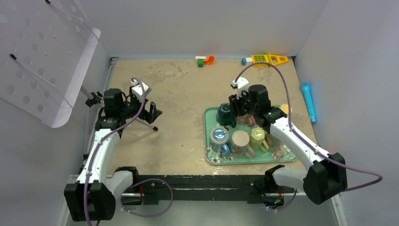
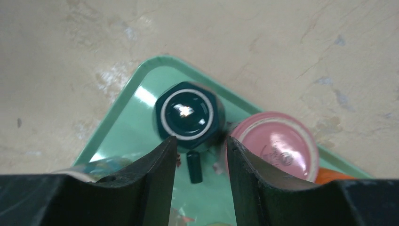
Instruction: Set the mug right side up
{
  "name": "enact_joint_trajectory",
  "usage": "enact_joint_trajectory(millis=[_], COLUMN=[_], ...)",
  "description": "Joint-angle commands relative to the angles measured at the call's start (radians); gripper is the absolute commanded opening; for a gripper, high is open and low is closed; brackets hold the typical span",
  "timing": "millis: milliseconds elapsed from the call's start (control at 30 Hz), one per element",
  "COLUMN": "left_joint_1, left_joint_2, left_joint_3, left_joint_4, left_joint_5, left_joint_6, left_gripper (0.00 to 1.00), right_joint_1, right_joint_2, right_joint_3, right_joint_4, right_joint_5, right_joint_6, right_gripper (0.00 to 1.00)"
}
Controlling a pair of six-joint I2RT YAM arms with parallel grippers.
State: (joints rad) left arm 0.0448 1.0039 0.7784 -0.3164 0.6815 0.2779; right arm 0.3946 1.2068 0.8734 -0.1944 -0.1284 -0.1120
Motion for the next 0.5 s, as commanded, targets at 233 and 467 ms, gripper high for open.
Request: enact_joint_trajectory(millis=[233,467], left_joint_1=[0.003,0.003], left_joint_2=[-0.04,-0.061], left_joint_3=[-0.019,-0.034], left_joint_4=[0.046,0.057], left_joint_5=[0.038,0.06], left_joint_6=[-0.024,-0.031], left_gripper=[1.0,1.0], right_joint_1=[0.075,0.085], right_joint_2=[0.053,0.131], right_joint_3=[0.098,0.109], right_joint_4=[-0.322,-0.331], right_joint_5=[0.017,0.112], right_joint_6=[0.104,0.173], right_gripper=[0.51,0.56])
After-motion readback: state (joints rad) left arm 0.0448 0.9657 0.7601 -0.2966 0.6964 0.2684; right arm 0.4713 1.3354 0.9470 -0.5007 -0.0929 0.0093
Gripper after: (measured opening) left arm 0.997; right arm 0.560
